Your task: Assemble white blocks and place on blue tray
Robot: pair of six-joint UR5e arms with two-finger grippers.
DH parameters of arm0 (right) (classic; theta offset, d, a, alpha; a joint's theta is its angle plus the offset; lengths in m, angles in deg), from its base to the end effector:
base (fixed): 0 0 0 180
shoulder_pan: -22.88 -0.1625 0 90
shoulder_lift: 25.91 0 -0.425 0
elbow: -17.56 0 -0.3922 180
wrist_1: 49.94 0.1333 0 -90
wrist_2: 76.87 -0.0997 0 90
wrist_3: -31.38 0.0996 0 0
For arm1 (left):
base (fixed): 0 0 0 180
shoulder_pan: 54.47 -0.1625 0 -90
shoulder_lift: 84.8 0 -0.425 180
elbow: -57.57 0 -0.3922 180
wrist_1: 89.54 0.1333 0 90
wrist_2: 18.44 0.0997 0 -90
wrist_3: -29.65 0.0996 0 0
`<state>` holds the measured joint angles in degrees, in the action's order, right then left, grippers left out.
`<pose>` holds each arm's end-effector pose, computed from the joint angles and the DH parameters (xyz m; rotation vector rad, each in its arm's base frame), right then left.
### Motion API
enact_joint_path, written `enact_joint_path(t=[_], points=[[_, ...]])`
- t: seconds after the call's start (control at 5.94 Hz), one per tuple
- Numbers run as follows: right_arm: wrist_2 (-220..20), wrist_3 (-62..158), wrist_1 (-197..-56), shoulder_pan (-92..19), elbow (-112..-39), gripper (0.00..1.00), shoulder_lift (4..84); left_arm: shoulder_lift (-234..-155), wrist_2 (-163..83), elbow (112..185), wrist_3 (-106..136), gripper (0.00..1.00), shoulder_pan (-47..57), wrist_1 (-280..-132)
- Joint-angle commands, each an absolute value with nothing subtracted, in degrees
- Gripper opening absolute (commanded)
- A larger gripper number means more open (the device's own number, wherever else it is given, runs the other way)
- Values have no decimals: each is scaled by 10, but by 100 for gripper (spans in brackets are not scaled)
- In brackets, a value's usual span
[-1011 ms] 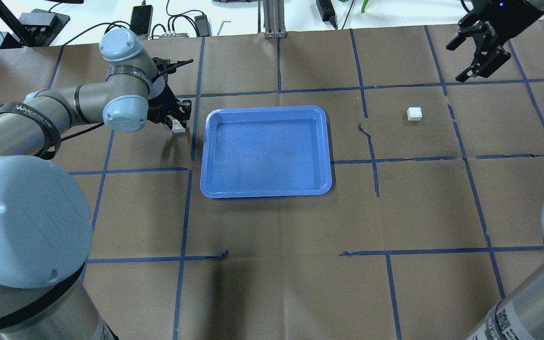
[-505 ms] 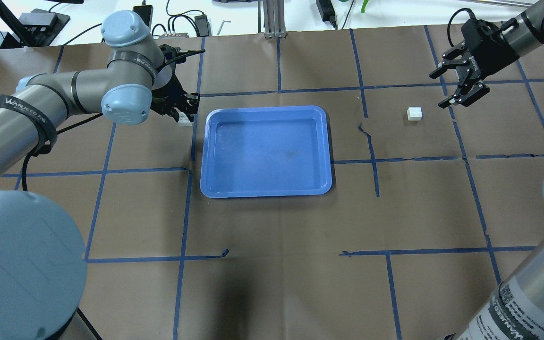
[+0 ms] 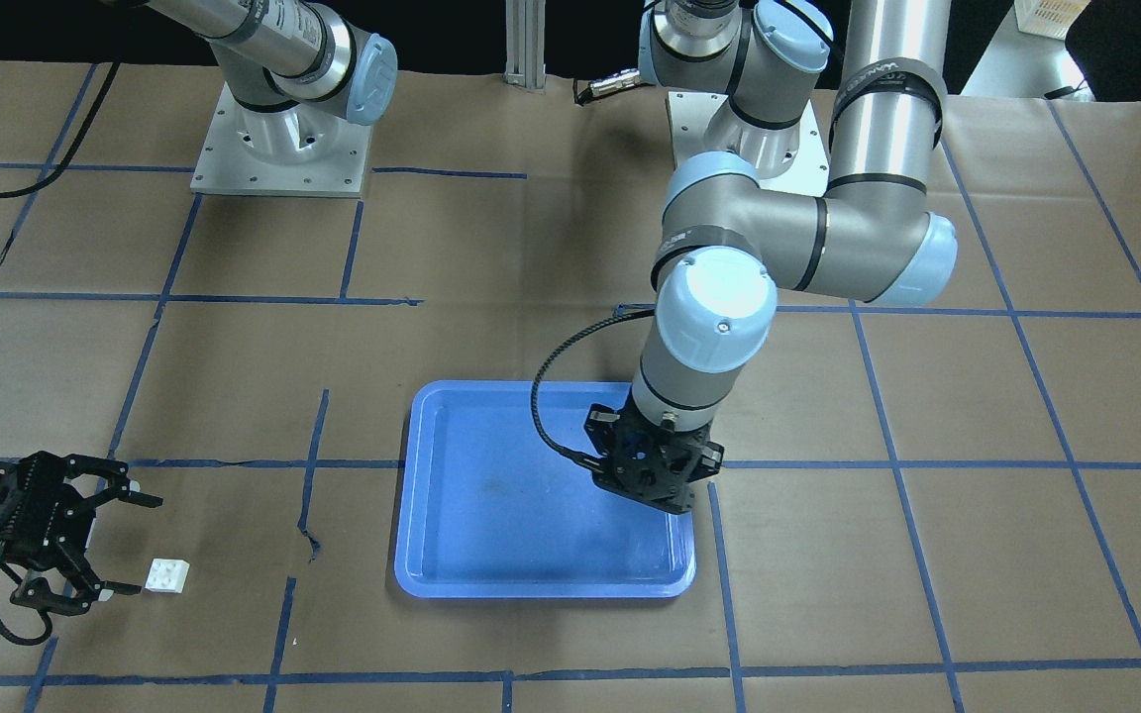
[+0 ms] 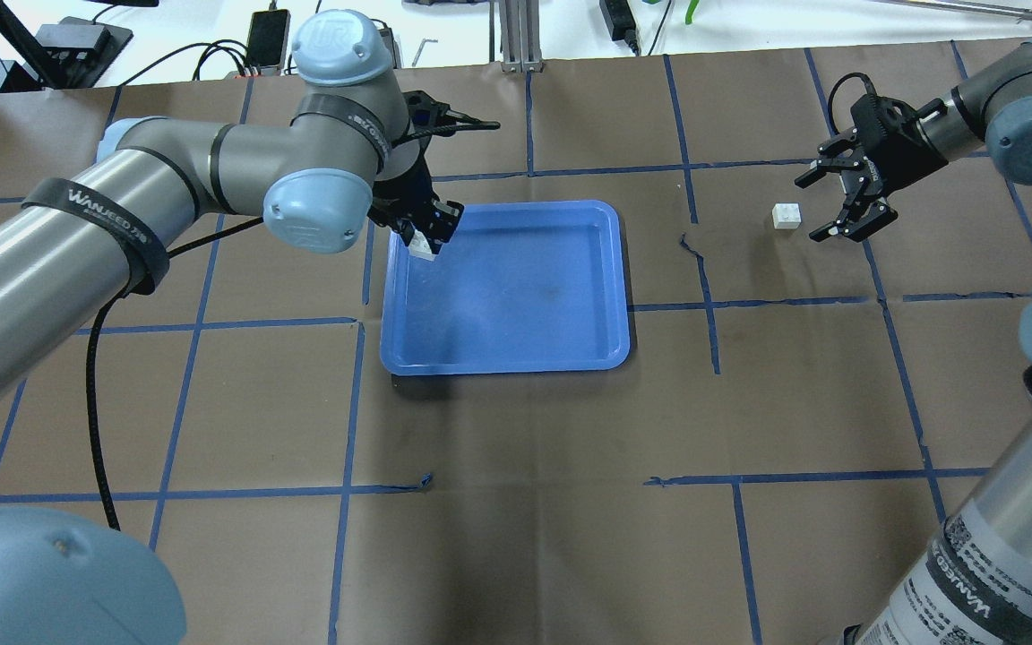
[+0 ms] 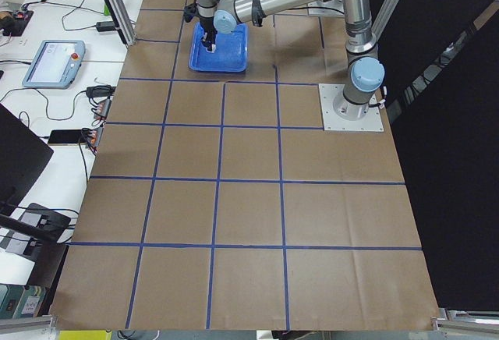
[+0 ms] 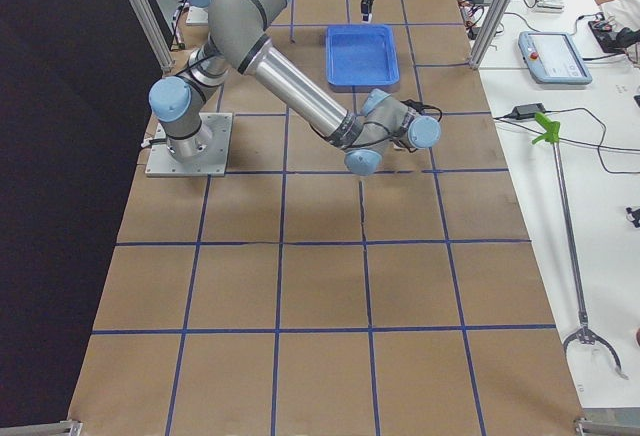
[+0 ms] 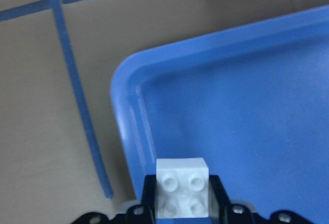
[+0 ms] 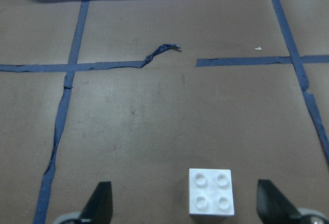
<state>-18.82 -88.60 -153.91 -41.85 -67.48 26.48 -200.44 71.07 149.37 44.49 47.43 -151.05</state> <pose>-0.1122 -0.6735 0.1756 -1.8365 1.8585 -0.5849 -0.2619 -0.5922 0.2672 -0.7247 -3.0484 0.0290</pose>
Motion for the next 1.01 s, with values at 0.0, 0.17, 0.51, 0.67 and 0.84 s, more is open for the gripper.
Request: enact_joint_path(t=[0.0,0.17,0.51,0.67,0.84], points=[[-189,-886,-1567,-418,-675,100,242,-2023,735,1496,635,0,517,-1500],[-189,-886,-1580,-418,-673,100,235,-2034,735,1496,781,0,520,-1469],[-188,-882,-1582,-418,-672,100,234,-2055,737,1500,950,1,545,-1422],[-189,-881,-1581,-418,-667,94,237,-2061,737,1506,976,1,547,-1417],[-189,-880,-1581,-418,-668,80,237,-2056,737,1525,1004,1,547,-1386]])
